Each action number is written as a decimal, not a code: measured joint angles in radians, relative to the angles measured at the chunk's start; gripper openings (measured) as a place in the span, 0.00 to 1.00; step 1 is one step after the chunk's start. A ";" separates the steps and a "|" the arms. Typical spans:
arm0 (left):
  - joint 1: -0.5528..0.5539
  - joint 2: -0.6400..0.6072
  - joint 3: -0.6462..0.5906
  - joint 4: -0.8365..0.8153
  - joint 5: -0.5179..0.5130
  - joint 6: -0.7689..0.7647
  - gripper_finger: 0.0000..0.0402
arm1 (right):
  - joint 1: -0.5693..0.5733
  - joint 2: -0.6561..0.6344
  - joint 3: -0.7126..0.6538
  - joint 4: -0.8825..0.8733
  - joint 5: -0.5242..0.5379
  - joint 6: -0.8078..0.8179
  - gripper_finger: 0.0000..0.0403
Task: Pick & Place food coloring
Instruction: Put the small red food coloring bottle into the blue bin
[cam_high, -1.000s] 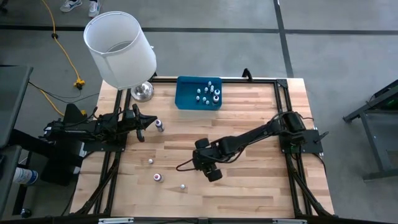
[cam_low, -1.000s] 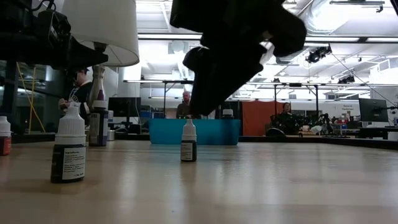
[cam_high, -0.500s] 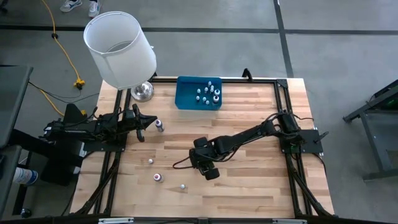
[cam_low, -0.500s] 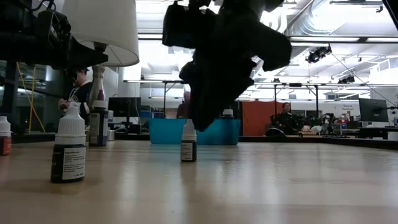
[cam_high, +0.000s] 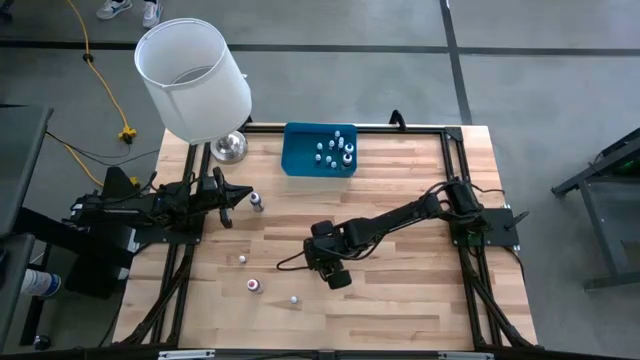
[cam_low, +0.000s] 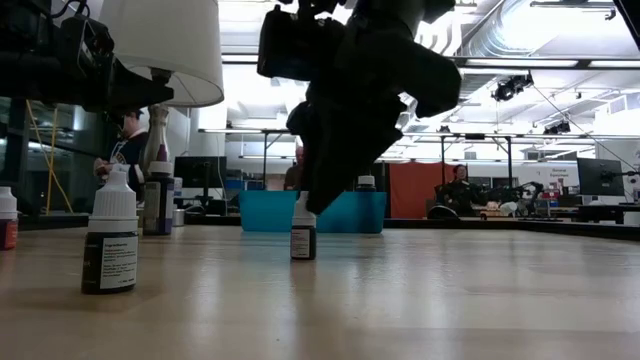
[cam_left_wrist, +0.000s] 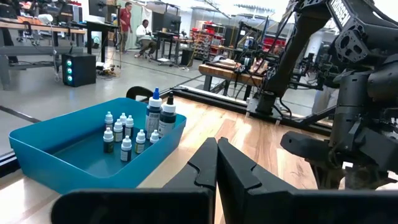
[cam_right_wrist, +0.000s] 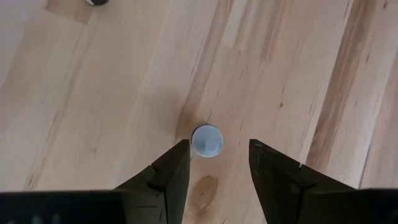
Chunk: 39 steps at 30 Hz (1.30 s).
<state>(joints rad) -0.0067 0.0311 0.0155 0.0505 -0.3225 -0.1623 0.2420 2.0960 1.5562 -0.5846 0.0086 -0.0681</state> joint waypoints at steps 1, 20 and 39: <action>0.000 0.000 0.000 0.000 0.000 0.000 0.00 | 0.000 0.000 0.000 -0.001 0.000 0.000 0.38; 0.000 0.000 0.000 0.000 0.000 0.000 0.00 | 0.000 0.019 0.000 0.027 -0.013 0.027 0.37; 0.000 0.000 0.000 0.000 0.000 0.000 0.00 | 0.000 0.019 0.000 0.028 -0.018 0.027 0.21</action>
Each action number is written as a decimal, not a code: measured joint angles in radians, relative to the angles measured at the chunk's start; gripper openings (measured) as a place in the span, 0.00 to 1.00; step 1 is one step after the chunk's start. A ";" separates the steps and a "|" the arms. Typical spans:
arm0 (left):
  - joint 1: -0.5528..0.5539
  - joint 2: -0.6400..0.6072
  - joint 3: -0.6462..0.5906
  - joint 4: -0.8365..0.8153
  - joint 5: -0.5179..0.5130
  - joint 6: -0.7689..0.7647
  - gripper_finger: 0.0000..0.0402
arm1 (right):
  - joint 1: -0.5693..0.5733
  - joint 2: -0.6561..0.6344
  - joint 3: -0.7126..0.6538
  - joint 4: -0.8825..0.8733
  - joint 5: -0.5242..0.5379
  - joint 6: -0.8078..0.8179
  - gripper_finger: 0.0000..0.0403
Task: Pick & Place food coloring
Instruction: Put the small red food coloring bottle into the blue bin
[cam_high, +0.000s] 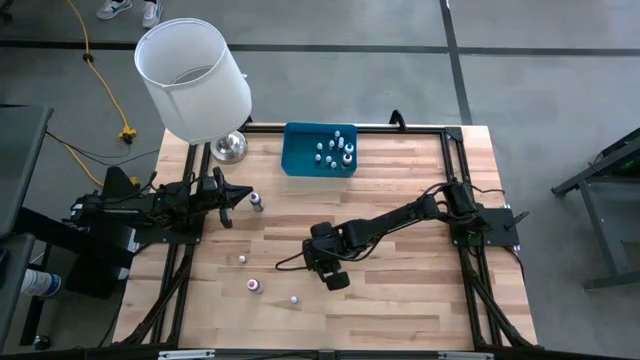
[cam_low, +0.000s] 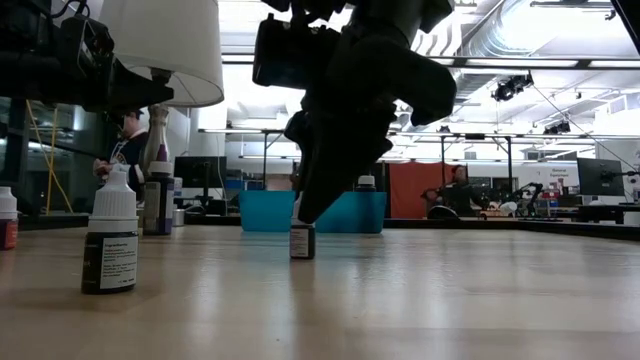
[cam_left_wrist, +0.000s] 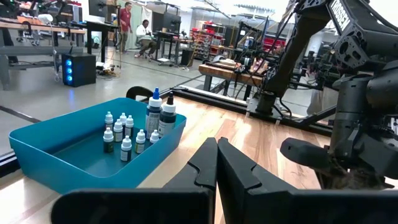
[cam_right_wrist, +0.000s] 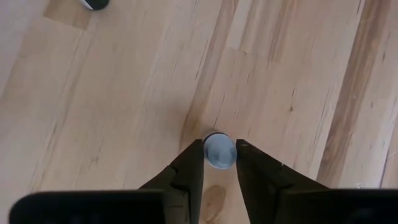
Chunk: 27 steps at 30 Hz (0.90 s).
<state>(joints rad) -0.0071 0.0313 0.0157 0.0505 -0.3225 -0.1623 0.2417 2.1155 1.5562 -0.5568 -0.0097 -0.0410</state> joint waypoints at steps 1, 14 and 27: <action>0.000 0.000 0.000 0.000 0.000 0.000 0.00 | 0.000 0.000 0.000 0.000 0.000 0.000 0.20; 0.000 0.000 0.000 0.000 0.000 0.000 0.00 | 0.001 0.000 0.000 0.001 -0.001 0.007 0.14; 0.000 0.000 0.000 0.000 0.000 0.000 0.00 | 0.001 0.001 0.132 -0.103 -0.031 0.042 0.13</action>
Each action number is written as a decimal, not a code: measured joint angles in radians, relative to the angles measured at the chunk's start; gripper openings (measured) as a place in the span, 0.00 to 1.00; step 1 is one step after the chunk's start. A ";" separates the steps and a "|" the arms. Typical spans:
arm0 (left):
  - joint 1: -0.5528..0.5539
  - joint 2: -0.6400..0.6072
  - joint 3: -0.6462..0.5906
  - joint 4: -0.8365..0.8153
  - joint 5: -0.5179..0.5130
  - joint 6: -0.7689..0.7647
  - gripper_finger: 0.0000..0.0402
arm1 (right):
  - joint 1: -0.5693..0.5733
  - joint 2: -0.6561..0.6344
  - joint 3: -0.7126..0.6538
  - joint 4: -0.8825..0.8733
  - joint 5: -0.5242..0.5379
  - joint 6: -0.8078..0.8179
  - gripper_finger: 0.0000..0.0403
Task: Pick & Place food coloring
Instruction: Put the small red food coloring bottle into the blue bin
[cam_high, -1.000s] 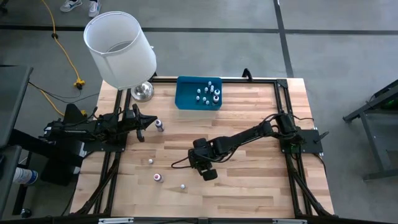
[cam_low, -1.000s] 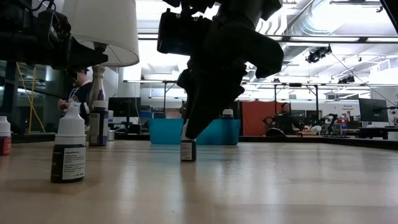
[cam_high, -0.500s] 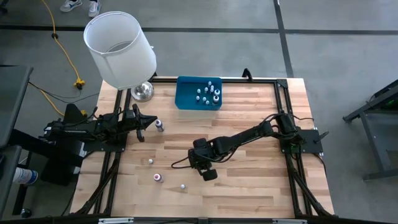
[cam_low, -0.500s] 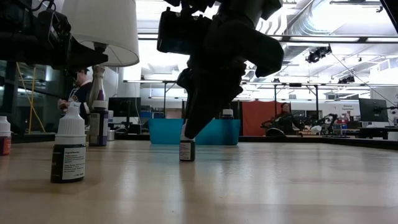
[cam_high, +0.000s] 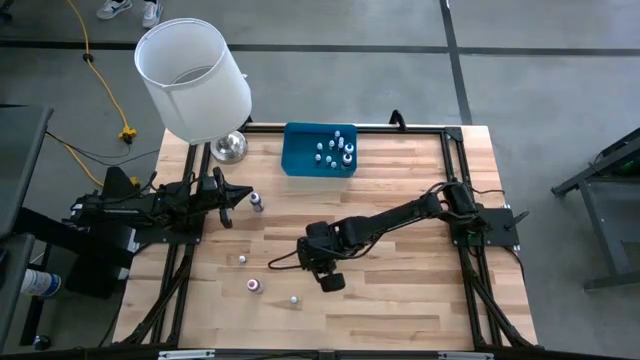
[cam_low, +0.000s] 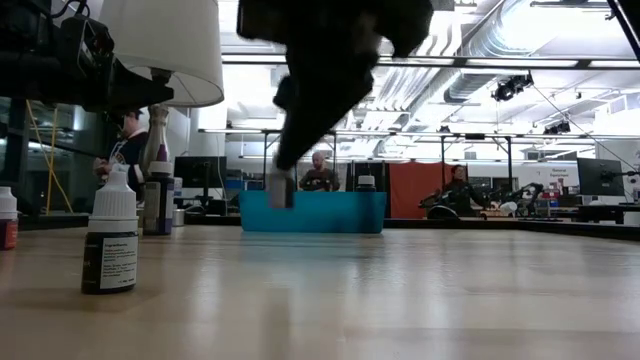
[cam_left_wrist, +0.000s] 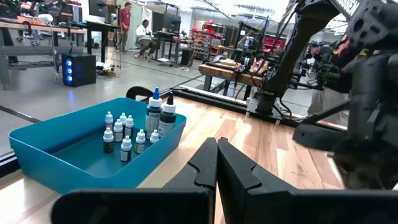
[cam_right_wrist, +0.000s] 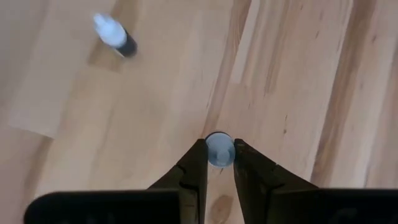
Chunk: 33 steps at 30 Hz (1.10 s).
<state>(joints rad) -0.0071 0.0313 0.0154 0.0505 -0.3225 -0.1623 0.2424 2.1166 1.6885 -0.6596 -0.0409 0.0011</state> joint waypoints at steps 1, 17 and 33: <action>0.000 0.000 0.000 0.000 0.000 0.000 0.00 | 0.000 0.000 0.019 -0.019 -0.001 -0.002 0.13; 0.000 0.000 0.000 0.000 0.000 0.000 0.00 | -0.057 0.000 0.338 -0.327 -0.001 -0.118 0.13; 0.000 0.000 0.000 0.000 0.000 0.000 0.00 | -0.295 0.000 0.492 -0.474 -0.139 -0.414 0.13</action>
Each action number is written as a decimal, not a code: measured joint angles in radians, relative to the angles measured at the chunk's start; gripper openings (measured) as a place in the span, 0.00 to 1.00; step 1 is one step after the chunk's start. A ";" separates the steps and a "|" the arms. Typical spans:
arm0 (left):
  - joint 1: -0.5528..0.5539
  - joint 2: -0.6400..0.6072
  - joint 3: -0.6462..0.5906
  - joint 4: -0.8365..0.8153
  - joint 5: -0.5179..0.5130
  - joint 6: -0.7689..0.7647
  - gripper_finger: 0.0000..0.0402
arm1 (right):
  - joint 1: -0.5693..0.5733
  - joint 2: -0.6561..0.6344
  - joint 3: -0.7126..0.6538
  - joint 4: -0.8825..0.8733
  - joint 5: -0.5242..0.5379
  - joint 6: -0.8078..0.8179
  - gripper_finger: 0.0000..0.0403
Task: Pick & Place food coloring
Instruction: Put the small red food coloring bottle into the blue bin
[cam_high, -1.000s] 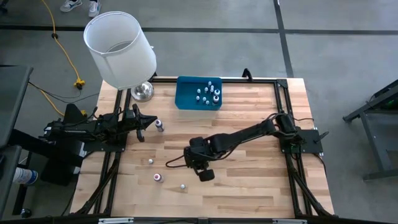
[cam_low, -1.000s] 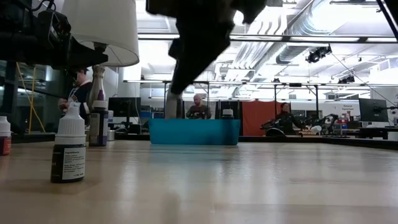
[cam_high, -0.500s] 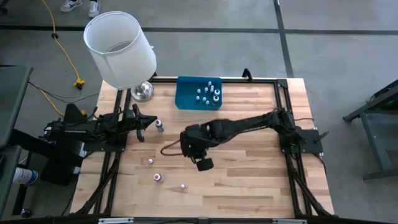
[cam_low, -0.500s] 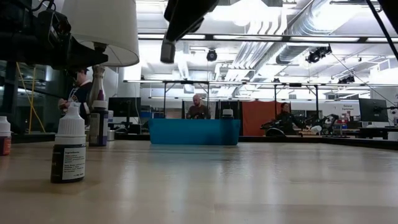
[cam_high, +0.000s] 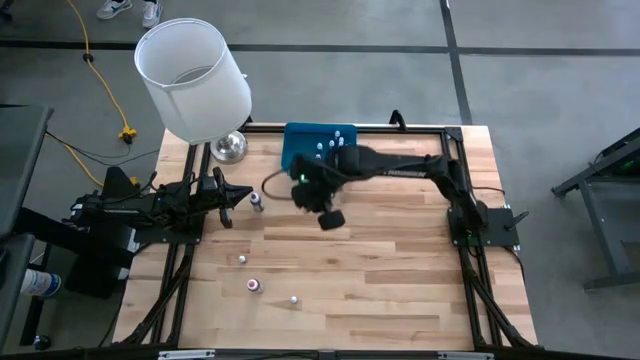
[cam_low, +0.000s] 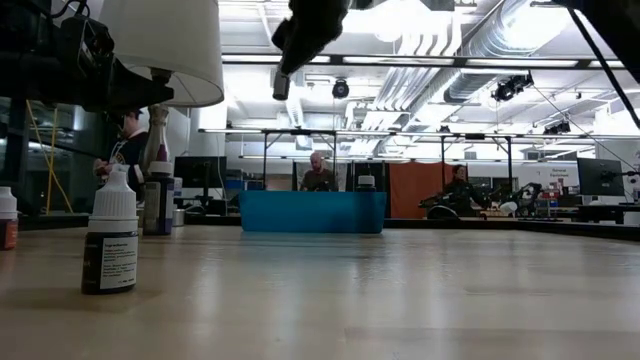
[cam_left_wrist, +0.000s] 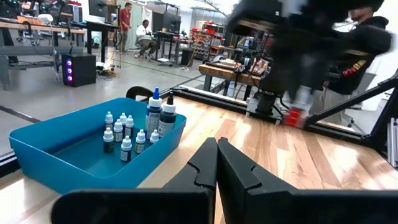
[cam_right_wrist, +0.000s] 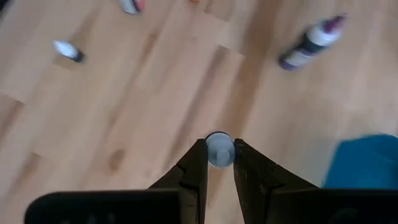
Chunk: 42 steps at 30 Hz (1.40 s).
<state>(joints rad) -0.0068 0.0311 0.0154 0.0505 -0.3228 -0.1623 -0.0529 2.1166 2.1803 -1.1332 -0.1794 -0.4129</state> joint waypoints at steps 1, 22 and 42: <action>0.000 0.000 0.000 0.000 0.000 0.000 0.00 | -0.018 0.000 0.000 -0.001 0.000 -0.023 0.13; 0.000 0.000 0.000 0.000 0.000 0.000 0.00 | -0.362 0.008 -0.004 0.154 0.001 -0.123 0.13; 0.000 0.000 0.000 0.000 0.002 0.000 0.00 | -0.539 0.206 -0.005 0.308 0.129 0.518 0.13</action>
<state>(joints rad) -0.0071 0.0313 0.0154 0.0505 -0.3206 -0.1623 -0.5918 2.3224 2.1757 -0.8254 -0.0505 0.1053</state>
